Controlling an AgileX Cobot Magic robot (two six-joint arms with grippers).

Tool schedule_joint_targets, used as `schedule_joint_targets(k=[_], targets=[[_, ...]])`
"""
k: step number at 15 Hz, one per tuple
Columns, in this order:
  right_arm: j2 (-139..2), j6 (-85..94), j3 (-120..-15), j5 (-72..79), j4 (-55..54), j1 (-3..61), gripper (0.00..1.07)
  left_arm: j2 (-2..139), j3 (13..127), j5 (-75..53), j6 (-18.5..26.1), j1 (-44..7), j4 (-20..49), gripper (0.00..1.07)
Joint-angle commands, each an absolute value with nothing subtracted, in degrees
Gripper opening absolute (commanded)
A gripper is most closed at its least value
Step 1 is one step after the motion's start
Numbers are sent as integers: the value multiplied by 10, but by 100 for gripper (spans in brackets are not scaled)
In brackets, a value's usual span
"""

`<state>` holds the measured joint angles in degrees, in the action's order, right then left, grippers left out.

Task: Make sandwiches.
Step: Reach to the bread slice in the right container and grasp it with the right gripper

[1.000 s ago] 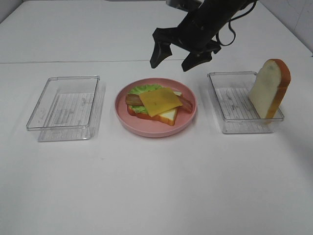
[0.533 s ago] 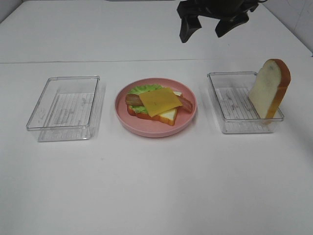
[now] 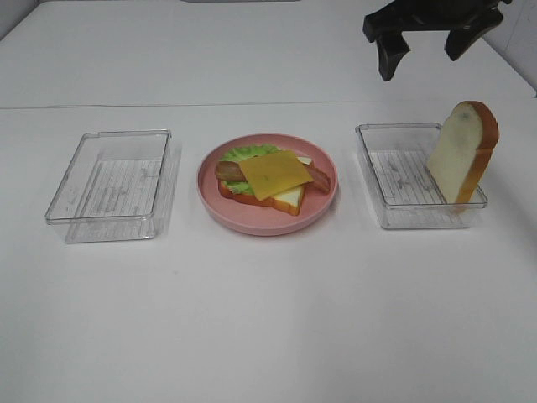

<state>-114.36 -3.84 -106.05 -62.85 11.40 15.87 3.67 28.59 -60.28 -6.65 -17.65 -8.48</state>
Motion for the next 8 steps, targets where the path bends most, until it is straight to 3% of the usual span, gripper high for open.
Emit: schedule_joint_targets(k=[1,3,8], targets=[[-1141,-46,-1063,-649,66,99,86,32,285,-600,-70,-178,-81,72],[-1142,-29,-1063,-663,28,36,86,32,285,-600,-70,-178,-81,72],[-1175,37,-1063,-688,-69,-6,86,32,285,-600,-70,-178,-81,72]])
